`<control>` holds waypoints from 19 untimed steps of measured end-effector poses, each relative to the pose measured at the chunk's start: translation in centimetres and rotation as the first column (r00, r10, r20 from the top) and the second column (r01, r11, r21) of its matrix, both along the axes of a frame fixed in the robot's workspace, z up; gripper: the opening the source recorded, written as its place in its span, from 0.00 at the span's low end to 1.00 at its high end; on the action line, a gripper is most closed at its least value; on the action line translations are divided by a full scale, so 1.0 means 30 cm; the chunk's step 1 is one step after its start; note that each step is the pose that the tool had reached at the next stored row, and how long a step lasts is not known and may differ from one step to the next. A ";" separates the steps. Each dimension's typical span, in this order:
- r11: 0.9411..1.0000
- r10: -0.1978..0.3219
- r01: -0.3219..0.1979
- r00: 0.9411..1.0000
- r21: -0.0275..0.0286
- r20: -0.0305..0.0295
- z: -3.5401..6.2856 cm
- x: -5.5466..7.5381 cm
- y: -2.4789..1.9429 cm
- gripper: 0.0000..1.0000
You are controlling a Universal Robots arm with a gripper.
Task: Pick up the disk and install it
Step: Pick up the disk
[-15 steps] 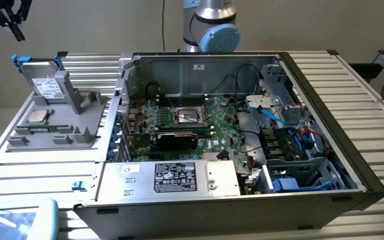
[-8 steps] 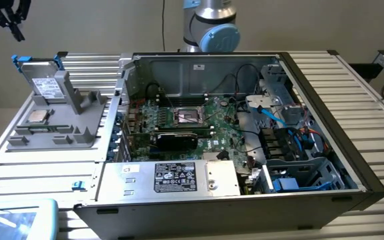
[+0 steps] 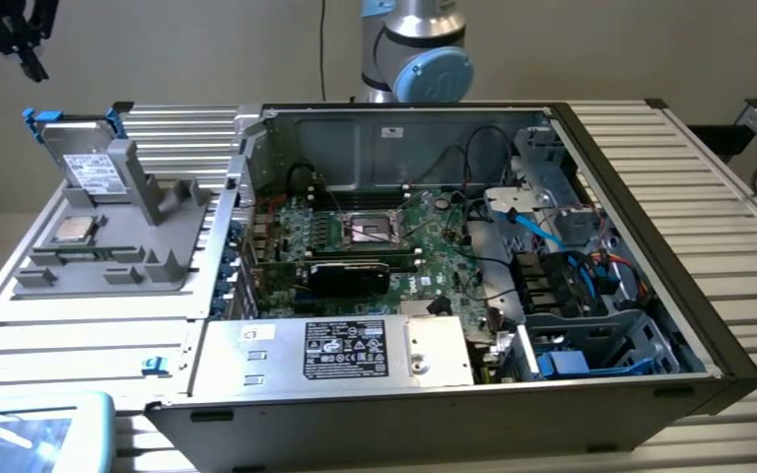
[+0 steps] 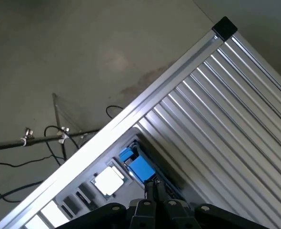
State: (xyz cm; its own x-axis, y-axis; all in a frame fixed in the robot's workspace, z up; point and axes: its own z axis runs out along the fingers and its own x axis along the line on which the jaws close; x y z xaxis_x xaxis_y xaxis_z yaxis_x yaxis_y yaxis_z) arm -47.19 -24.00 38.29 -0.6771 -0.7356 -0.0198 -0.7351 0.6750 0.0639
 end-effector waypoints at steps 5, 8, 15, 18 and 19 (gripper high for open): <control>0.996 0.090 -0.090 0.996 0.000 0.000 -0.001 0.000 0.000 0.11; 0.989 0.145 -0.145 0.989 0.000 0.000 -0.001 0.000 0.000 0.11; 0.963 0.269 -0.269 0.963 0.000 0.000 -0.003 0.000 0.000 0.11; 0.947 0.322 -0.322 0.947 0.000 0.000 -0.004 0.000 0.000 0.11; 0.941 0.338 -0.338 0.941 0.000 0.000 -0.004 0.000 0.000 0.11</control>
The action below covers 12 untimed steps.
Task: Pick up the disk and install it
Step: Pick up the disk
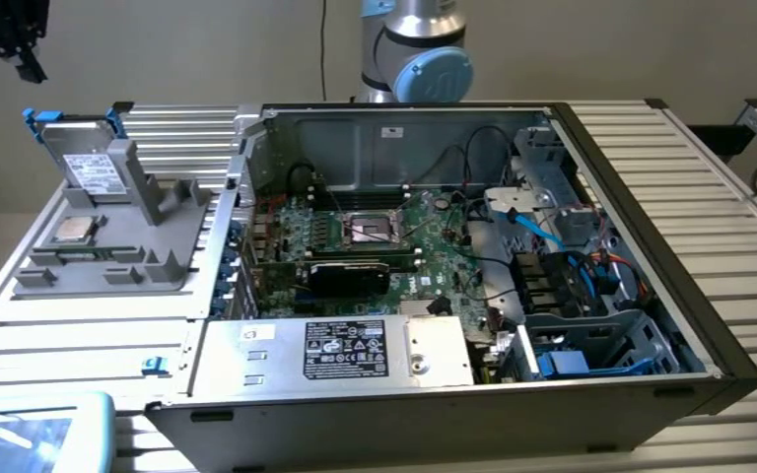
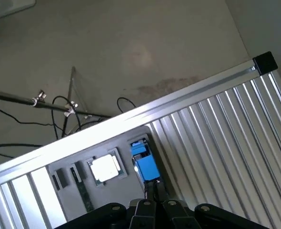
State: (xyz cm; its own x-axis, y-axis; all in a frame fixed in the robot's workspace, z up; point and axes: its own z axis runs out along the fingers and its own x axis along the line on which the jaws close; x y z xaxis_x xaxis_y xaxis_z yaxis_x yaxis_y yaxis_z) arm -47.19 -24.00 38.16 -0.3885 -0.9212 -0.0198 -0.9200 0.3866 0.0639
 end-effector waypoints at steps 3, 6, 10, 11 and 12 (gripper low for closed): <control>0.999 0.054 -0.054 0.999 0.000 0.000 -0.001 0.000 0.000 0.11; 0.994 0.108 -0.108 0.994 0.000 0.000 -0.002 0.000 0.000 0.11; 0.983 0.181 -0.181 0.983 0.000 0.002 -0.003 0.000 0.000 0.11; 0.980 0.199 -0.199 0.980 -0.001 0.004 -0.004 0.000 0.000 0.11; 0.976 0.216 -0.216 0.976 -0.001 0.007 -0.005 0.000 0.000 0.11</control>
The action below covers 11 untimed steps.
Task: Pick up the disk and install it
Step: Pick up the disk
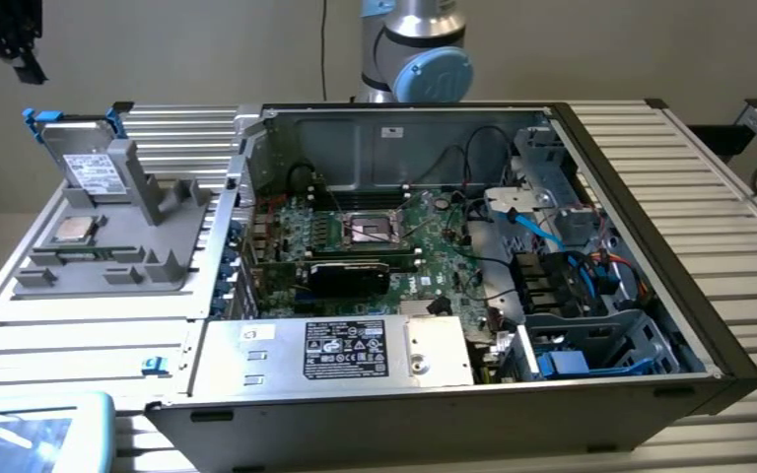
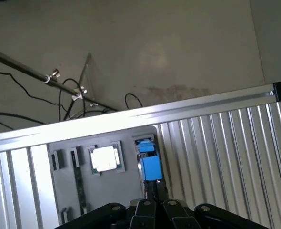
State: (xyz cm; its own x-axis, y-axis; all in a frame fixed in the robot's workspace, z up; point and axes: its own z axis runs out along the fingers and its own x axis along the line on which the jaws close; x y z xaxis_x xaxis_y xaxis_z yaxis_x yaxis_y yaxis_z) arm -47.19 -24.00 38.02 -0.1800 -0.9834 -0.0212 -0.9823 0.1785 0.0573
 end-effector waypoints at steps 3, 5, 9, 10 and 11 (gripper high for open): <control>0.999 0.053 -0.053 0.999 0.000 0.011 -0.001 0.000 0.000 0.11; 0.996 0.087 -0.087 0.996 -0.001 0.016 -0.003 0.000 0.000 0.11; 0.989 0.151 -0.151 0.988 0.000 0.022 -0.005 0.000 0.000 0.11; 0.987 0.161 -0.162 0.987 -0.001 0.026 -0.006 0.000 0.000 0.11; 0.985 0.170 -0.170 0.985 -0.001 0.030 -0.007 0.000 0.000 0.11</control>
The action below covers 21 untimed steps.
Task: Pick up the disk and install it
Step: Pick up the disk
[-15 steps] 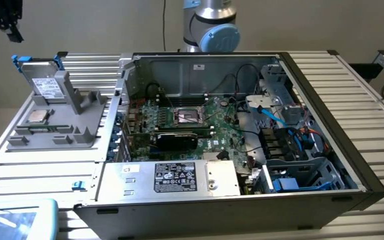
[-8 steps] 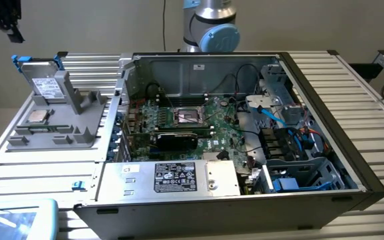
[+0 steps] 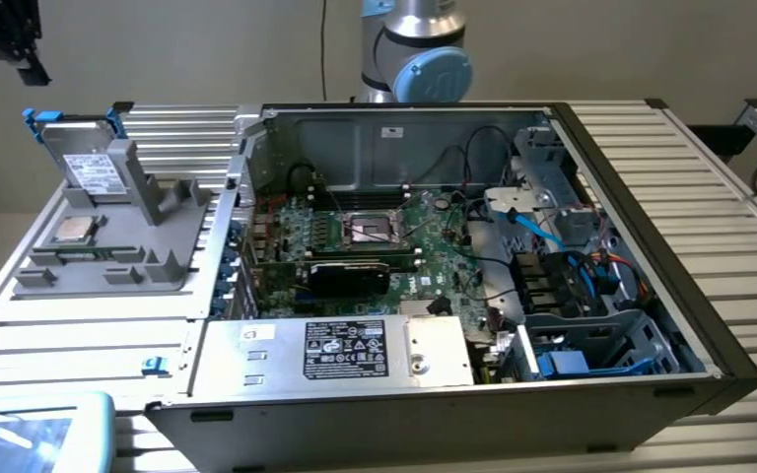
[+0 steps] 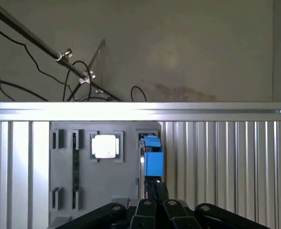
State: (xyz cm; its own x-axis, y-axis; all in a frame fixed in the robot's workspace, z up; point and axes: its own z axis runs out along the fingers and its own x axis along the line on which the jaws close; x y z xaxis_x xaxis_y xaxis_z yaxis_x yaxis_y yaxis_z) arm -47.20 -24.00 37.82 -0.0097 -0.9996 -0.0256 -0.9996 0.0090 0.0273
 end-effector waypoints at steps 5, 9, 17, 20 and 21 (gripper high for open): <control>1.000 0.005 -0.005 1.000 0.003 0.010 -0.002 -0.001 0.000 0.11; 1.000 0.006 -0.006 1.000 0.005 0.010 -0.003 -0.002 0.001 0.11; 0.999 0.009 -0.010 1.000 0.030 0.010 -0.010 -0.005 0.001 0.11; 0.999 0.010 -0.011 1.000 0.030 0.009 -0.010 -0.006 0.001 0.11; 0.999 0.011 -0.011 1.000 0.030 0.008 -0.010 -0.006 0.001 0.11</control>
